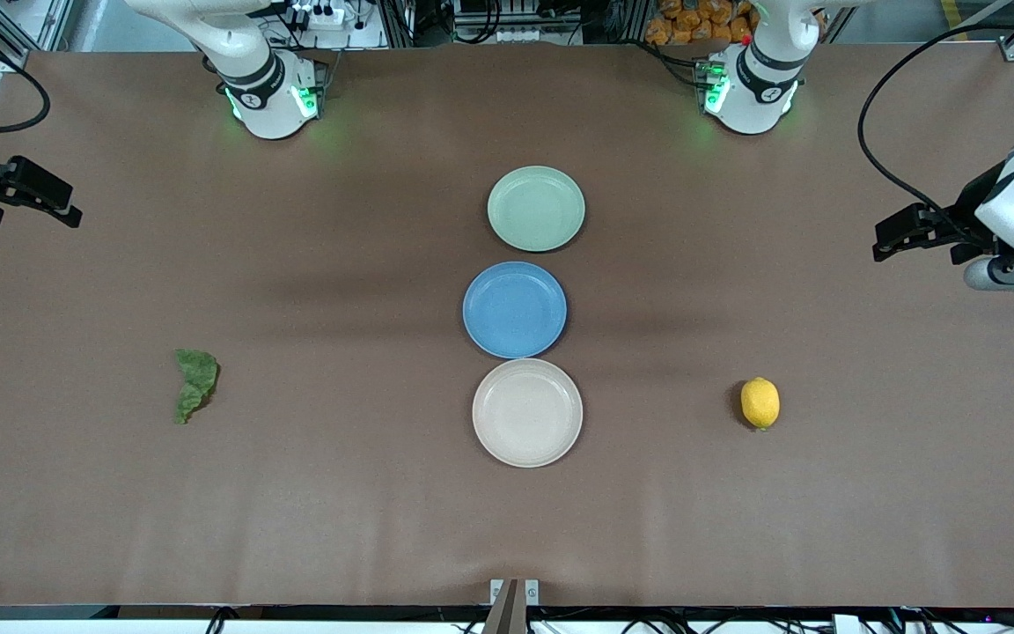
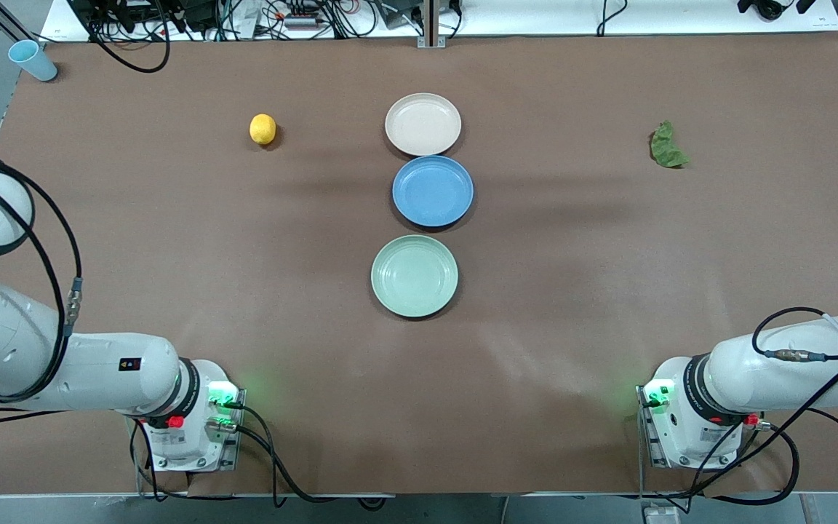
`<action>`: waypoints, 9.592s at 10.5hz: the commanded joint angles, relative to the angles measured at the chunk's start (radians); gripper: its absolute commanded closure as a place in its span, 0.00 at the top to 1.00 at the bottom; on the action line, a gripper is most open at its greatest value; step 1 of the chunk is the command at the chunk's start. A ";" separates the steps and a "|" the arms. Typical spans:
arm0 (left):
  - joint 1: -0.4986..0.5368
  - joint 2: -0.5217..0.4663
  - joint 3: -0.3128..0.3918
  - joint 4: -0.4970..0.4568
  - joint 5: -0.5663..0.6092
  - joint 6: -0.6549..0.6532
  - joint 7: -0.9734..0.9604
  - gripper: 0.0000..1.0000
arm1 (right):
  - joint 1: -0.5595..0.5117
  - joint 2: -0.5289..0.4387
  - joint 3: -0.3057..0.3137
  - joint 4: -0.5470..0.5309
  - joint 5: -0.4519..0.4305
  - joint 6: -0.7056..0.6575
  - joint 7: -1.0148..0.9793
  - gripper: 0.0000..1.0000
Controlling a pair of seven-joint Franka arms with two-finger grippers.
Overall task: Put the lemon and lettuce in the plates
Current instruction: 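Move the right gripper toward the lettuce while the left gripper approaches the lemon, then lower and close the right gripper on the lettuce while the left grasps the lemon, then lift the lettuce with the right gripper toward the pale green plate, then lower the lettuce onto the green plate while the left gripper carries the lemon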
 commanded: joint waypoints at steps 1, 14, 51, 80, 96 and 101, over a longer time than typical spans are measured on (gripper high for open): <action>0.004 0.032 -0.003 0.001 0.008 0.028 0.022 1.00 | -0.016 0.005 0.012 0.008 -0.008 -0.005 -0.005 1.00; -0.008 0.259 -0.003 -0.019 0.008 0.269 -0.041 1.00 | -0.041 0.168 0.009 -0.050 -0.010 0.105 -0.014 1.00; -0.062 0.633 0.000 -0.216 0.101 0.988 -0.122 1.00 | -0.117 0.754 0.022 -0.081 0.073 0.612 -0.151 0.00; -0.080 0.451 -0.066 -0.101 0.094 0.752 -0.100 0.53 | 0.603 0.370 0.042 -0.417 0.263 0.677 0.856 0.00; -0.435 0.725 -0.064 0.165 0.086 0.976 -0.559 0.53 | 1.025 0.564 0.041 -0.238 0.159 0.723 1.524 1.00; -0.471 0.790 -0.064 0.183 0.085 1.117 -0.627 0.53 | 0.969 0.557 0.035 -0.238 0.096 0.719 1.528 1.00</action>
